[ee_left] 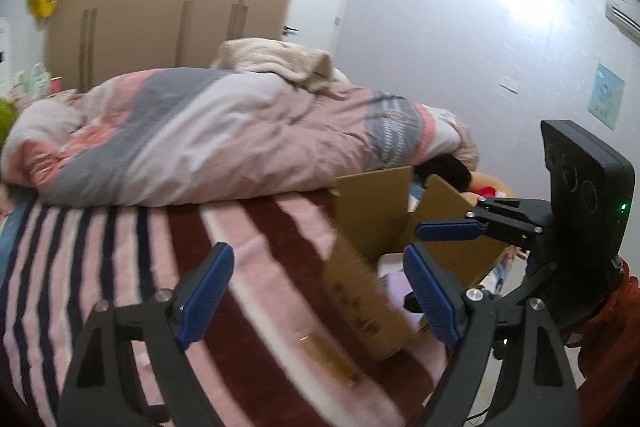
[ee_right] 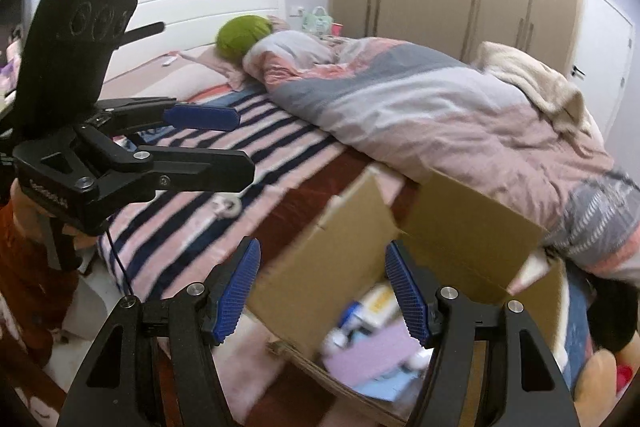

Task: Organize rigid objects
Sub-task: 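Grasp the white tape roll on the blanket with the right gripper, then carry the tape roll into the cardboard box and release it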

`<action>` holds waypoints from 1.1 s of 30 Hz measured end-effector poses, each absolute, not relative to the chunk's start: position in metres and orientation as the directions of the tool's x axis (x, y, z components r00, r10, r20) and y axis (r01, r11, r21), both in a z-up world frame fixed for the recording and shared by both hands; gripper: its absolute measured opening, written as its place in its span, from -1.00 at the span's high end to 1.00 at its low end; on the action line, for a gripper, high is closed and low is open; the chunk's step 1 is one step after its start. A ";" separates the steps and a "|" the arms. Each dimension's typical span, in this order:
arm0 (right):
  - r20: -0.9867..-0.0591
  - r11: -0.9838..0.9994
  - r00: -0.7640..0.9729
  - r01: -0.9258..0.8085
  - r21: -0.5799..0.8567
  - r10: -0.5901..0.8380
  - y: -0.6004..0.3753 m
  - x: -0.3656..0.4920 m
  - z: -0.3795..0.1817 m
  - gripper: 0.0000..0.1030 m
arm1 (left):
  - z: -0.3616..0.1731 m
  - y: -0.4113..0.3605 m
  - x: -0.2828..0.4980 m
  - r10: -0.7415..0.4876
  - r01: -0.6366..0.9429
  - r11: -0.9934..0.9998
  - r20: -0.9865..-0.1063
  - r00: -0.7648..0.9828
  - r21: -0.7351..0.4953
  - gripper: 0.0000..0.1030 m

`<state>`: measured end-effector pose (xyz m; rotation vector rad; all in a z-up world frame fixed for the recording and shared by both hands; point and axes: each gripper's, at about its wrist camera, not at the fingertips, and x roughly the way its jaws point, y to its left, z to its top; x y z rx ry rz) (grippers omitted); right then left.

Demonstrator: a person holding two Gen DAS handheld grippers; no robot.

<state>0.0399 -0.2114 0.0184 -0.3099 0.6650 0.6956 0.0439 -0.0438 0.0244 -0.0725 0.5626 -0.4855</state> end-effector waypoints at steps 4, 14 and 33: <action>-0.663 0.681 0.531 -0.731 -0.044 0.528 -0.171 0.035 0.017 -0.20 | 0.016 0.002 0.030 -0.392 0.339 0.920 -0.488 0.780 -0.197 -0.65; -0.760 0.532 0.303 -0.844 0.066 0.575 -0.039 0.056 -0.062 -0.20 | -0.048 0.106 0.020 -0.258 0.139 0.958 -0.547 0.797 -0.249 -0.64; -0.815 0.596 0.340 -0.803 0.009 0.470 0.008 0.118 -0.151 0.29 | -0.120 0.142 0.037 -0.289 0.073 0.935 -0.626 0.724 -0.348 -0.64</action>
